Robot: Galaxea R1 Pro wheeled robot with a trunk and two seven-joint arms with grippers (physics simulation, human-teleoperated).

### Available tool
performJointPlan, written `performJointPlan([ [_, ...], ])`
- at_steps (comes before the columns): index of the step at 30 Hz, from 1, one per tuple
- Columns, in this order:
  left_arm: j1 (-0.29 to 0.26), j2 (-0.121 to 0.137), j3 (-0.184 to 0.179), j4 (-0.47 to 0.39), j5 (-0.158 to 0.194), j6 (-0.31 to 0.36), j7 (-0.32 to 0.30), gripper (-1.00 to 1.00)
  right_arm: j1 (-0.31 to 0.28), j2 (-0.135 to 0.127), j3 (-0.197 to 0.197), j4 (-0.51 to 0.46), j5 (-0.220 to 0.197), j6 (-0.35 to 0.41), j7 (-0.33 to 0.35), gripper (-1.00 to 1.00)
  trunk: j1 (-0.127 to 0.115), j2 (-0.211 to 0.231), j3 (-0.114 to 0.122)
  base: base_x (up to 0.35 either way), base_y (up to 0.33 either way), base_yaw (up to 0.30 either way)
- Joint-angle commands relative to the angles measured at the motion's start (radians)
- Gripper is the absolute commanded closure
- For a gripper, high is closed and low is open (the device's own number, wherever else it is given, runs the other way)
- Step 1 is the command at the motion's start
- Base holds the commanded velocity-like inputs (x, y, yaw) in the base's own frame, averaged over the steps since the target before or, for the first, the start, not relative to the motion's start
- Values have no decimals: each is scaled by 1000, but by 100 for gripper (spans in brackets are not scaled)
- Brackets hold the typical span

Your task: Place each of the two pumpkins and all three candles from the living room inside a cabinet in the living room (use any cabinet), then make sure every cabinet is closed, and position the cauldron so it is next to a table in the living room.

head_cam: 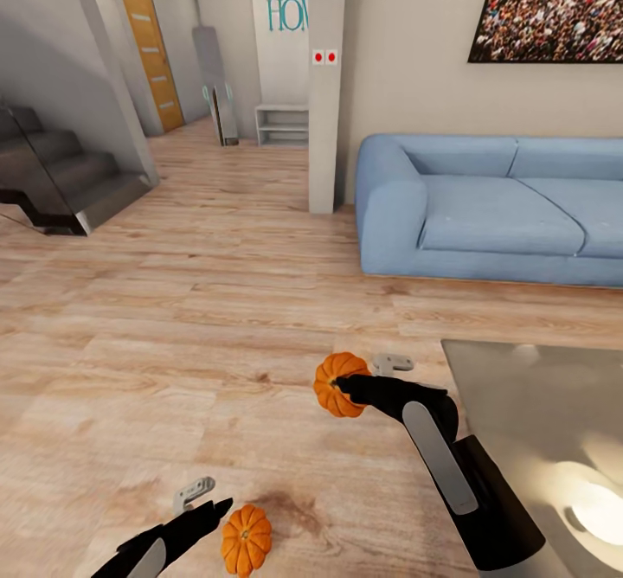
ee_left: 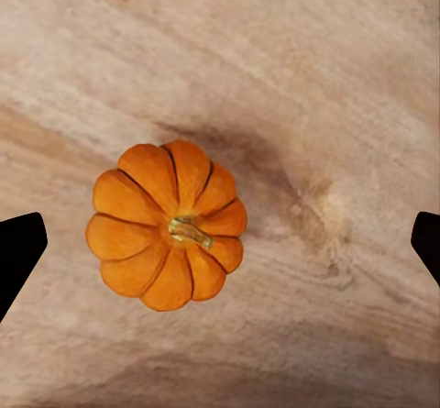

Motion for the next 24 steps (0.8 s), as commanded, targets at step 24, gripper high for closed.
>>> performJointPlan([
  [24, 0, -2, -7, 0, -4, -1, -1, -100, -1, -1, -1, -1, -115, 15, -10, 100, 92, -169, -76, 0, 0, 0],
])
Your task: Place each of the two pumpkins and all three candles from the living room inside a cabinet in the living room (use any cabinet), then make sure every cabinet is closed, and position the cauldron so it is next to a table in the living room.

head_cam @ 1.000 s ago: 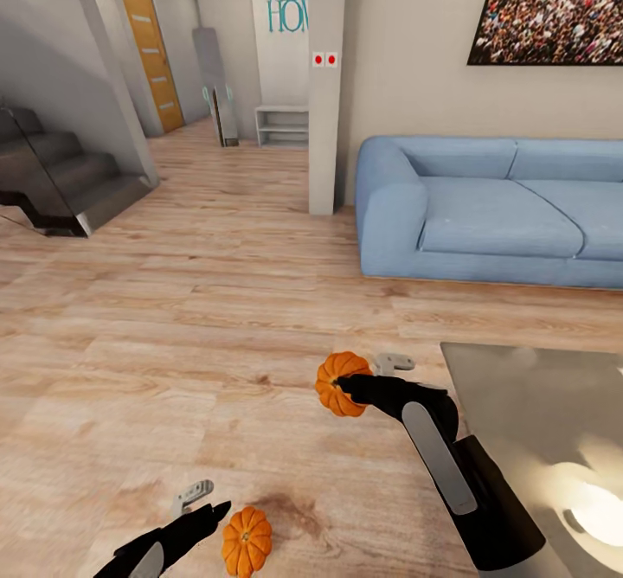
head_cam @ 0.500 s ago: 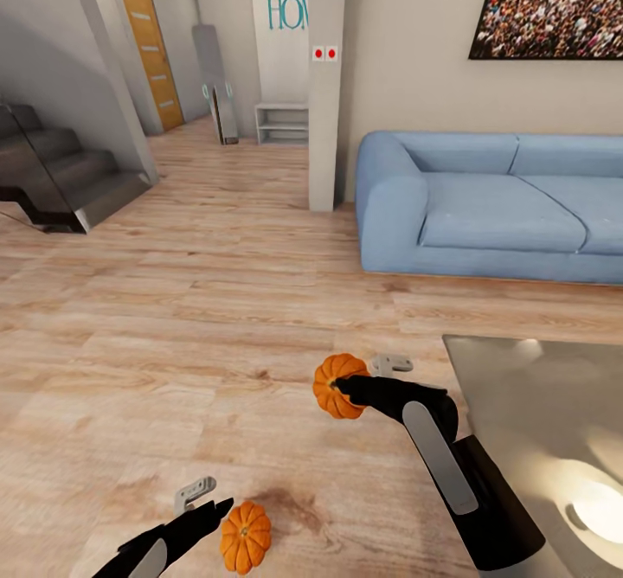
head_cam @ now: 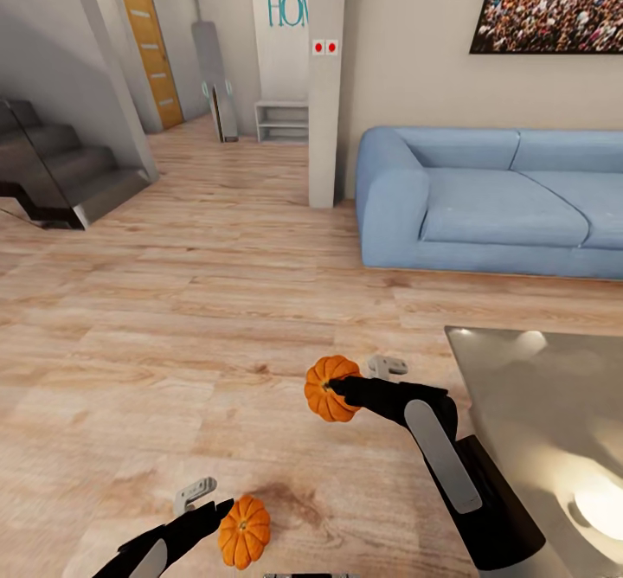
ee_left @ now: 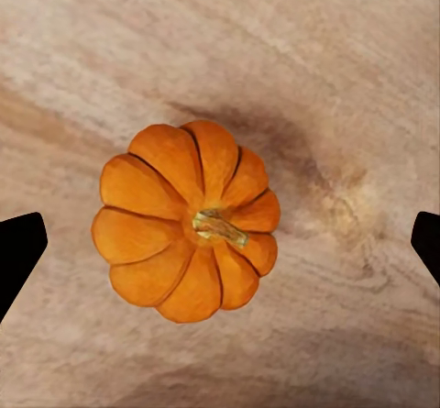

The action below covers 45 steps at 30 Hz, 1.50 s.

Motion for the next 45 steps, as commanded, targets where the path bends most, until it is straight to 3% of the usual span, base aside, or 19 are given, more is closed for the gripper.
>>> performJointPlan([
  [1, -1, 1, -4, -1, 9, 5, 0, -100, -1, -1, 2, -1, -11, 0, -10, 100, 4, -8, -4, 0, 0, 0],
  [6, -1, 9, -4, -1, 13, 7, -7, -100, -1, -1, 3, -1, -12, 0, -10, 100, 23, -43, -20, 0, 0, 0],
  [12, -1, 12, -3, -1, 9, 9, -102, -100, -1, -1, 3, -1, -12, 1, -10, 100, 46, -85, -38, 0, 0, 0],
  [24, -1, 28, -1, -3, 11, 8, -116, -100, -1, -1, 4, -1, -13, 1, -10, 100, 92, -169, -76, 0, 0, 0],
  [32, -1, 29, 0, -1, 13, 5, -109, -100, -1, -1, 4, -1, -15, 1, -10, 100, 95, -170, -107, 0, 0, 0],
  [39, 0, 29, 0, -1, 13, 4, -108, -100, -1, -1, 5, -1, -59, 25, -10, 100, 99, -172, -134, 0, 0, 0],
  [45, -1, 29, 0, -1, 12, 1, -107, -100, -1, -1, 3, -1, -65, 35, -10, 100, 101, -173, -157, 0, 0, 0],
])
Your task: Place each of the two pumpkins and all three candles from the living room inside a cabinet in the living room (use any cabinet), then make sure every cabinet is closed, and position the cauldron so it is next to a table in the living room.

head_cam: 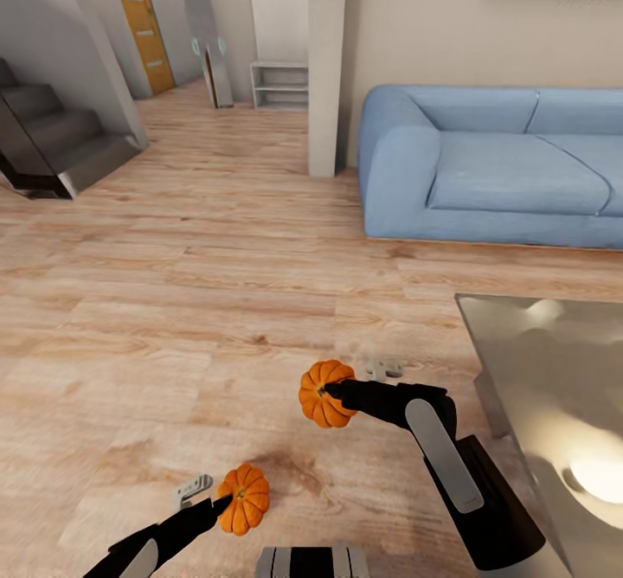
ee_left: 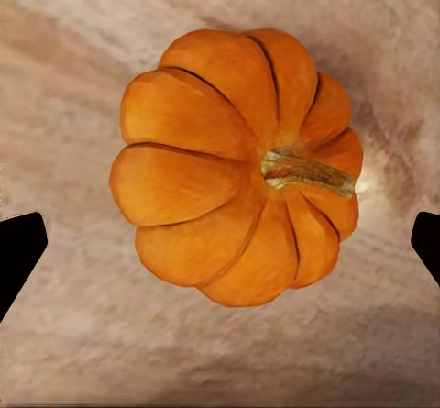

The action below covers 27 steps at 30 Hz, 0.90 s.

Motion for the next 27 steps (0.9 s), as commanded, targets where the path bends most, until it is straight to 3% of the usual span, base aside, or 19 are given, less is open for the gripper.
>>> performJointPlan([
  [1, 0, 1, -4, -1, 10, 5, 0, -100, -1, -1, 2, -1, -11, 0, -10, 100, 0, -1, -5, 0, 0, 0],
  [8, -1, -1, -1, -2, 10, 1, 6, -100, -1, -1, 2, -1, -11, 1, -10, 100, 3, -2, -32, 0, 0, 0],
  [17, -48, 14, 29, -34, 17, 6, 94, -100, -1, -1, 3, -1, -12, 2, -10, 100, 7, -4, -67, 0, 0, 0],
  [27, -54, 8, 42, -39, 18, 3, 104, -100, -1, -1, 2, -1, -14, 3, -4, 100, 12, -7, -105, 0, 0, 0],
])
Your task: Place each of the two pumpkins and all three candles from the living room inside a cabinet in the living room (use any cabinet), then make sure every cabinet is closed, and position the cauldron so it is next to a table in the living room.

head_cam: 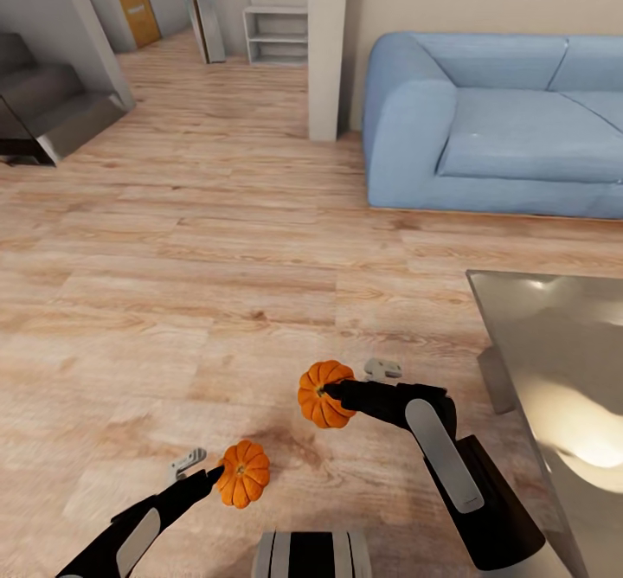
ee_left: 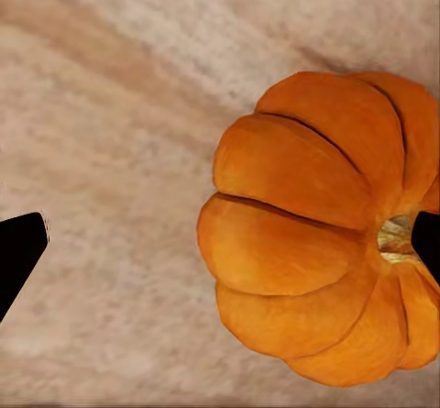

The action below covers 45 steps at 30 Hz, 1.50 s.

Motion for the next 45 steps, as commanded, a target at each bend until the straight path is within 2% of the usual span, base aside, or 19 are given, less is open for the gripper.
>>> performJointPlan([
  [1, 0, 0, -4, -1, 9, 4, 0, -100, -1, -1, 2, -1, -11, 0, -10, 100, 0, -1, -5, 0, 0, 0],
  [13, 0, -14, -8, -8, 1, 5, -15, -100, -1, -1, 2, -1, -11, 0, -9, 100, 6, -3, -51, 0, 0, 0],
  [17, 0, -26, -11, -21, -2, 12, -19, -100, -1, -1, 2, -1, -11, 0, -9, 100, 6, -3, -51, 0, 0, 0],
  [26, 0, -32, -12, -27, -2, 15, -20, -100, -1, -1, 2, -1, -11, 0, -10, 100, 6, -3, -51, 0, 0, 0],
  [31, -1, -30, -12, -44, 0, 16, -20, -100, -1, -1, 3, -1, -11, 0, -9, 100, 7, -4, -66, 0, 0, 0],
  [34, -1, -29, -12, -52, 1, 16, -19, -100, -1, -1, 3, -1, -11, 0, -9, 100, 7, -4, -66, 0, 0, 0],
  [39, -2, -19, -7, -117, 12, 18, -16, -100, -1, -1, 3, -1, -12, 0, -9, 100, 7, -4, -66, 0, 0, 0],
  [45, -2, -18, -5, -133, 13, 18, -15, -100, -1, -1, 3, -1, -14, 1, -9, 100, 8, -5, -70, 0, 0, 0],
])
